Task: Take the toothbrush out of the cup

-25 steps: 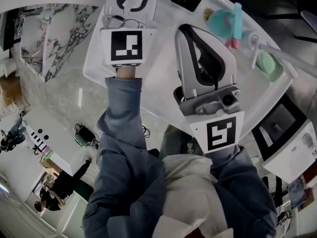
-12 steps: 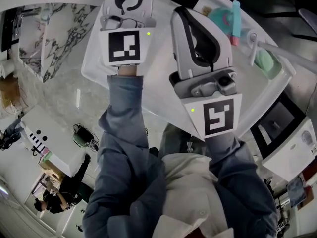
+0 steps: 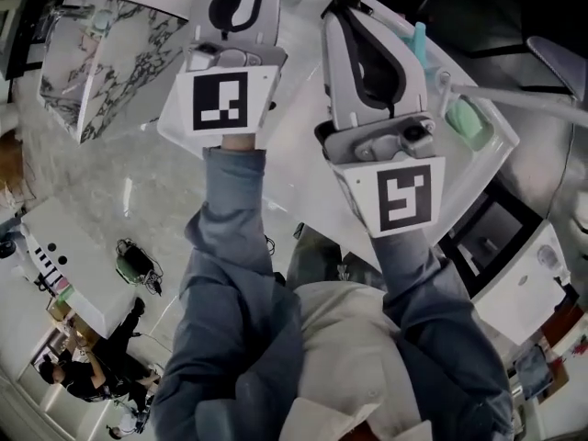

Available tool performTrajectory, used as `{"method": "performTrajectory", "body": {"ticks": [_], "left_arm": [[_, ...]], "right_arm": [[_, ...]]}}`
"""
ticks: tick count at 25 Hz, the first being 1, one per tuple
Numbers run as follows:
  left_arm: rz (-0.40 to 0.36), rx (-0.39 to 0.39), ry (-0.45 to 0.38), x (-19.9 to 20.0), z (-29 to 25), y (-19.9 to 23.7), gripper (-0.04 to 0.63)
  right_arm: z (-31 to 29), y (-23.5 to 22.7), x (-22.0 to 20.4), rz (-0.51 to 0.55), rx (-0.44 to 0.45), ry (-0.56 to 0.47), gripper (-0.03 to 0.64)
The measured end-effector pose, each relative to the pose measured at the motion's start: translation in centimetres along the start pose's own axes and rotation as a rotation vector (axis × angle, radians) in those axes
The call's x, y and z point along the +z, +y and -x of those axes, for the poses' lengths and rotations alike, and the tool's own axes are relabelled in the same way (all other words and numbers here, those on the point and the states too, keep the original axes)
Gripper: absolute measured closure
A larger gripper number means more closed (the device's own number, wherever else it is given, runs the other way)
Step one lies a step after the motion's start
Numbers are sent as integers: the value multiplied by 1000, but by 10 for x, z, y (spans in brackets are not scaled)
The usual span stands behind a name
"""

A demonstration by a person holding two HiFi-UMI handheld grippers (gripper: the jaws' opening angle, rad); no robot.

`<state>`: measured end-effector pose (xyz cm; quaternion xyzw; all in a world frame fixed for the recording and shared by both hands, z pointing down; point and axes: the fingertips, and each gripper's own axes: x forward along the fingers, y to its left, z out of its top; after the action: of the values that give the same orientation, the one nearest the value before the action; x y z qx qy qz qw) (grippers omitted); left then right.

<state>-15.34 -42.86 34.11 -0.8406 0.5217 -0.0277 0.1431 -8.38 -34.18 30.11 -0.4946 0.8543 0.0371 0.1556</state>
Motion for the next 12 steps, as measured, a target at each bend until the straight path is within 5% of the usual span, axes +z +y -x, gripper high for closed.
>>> {"method": "performTrajectory", "body": {"ticks": [12], "left_arm": [[47,148,-107,109,77,16,494]], "right_arm": [[-2,39,84,102,90,-65,611]]}}
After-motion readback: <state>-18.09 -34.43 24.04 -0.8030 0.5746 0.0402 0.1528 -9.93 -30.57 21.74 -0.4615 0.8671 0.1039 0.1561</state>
